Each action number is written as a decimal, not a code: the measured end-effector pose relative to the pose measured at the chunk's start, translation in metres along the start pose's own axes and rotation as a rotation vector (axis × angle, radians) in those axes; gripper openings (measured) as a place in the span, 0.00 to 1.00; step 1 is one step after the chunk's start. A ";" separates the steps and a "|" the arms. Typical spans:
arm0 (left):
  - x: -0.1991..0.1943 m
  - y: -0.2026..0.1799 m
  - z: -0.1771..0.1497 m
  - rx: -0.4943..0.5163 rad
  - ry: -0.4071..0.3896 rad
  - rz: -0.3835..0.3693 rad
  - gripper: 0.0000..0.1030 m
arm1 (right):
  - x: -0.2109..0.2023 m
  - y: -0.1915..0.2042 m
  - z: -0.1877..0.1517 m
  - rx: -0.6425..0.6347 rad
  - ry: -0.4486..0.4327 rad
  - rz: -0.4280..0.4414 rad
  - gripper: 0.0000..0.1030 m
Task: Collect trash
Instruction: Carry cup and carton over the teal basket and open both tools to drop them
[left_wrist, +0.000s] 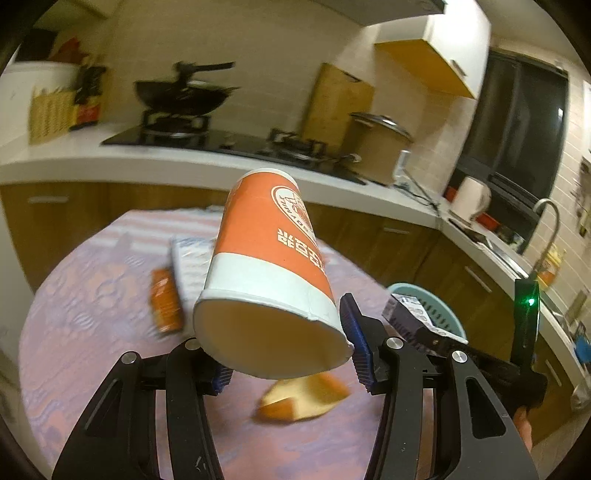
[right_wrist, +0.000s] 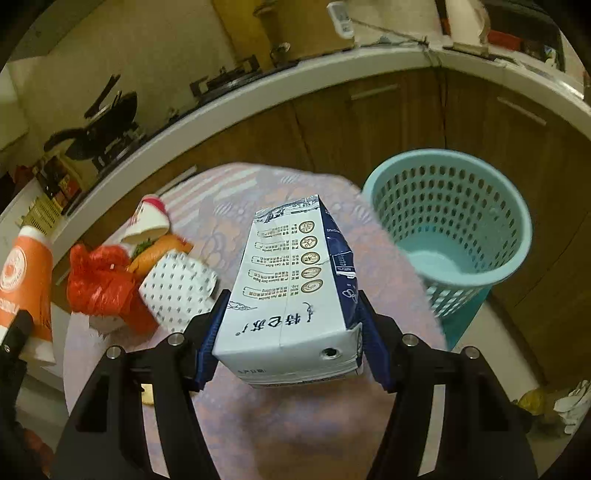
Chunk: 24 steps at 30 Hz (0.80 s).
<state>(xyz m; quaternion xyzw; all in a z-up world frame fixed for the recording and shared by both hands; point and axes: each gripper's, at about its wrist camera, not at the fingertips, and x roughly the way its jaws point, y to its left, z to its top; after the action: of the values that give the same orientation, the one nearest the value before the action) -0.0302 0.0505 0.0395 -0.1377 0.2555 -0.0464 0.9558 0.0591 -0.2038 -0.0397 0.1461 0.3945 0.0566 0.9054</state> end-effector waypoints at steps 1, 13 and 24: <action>0.003 -0.012 0.003 0.019 -0.001 -0.012 0.48 | -0.004 -0.005 0.004 0.002 -0.017 -0.008 0.59; 0.090 -0.139 0.018 0.127 0.219 -0.252 0.48 | -0.024 -0.096 0.050 0.125 -0.080 -0.058 0.60; 0.214 -0.196 -0.020 0.119 0.448 -0.356 0.49 | 0.013 -0.178 0.053 0.248 0.023 -0.098 0.59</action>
<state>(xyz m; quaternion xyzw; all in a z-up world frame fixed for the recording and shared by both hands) 0.1410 -0.1766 -0.0228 -0.1103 0.4287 -0.2575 0.8589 0.1049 -0.3820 -0.0694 0.2369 0.4156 -0.0352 0.8775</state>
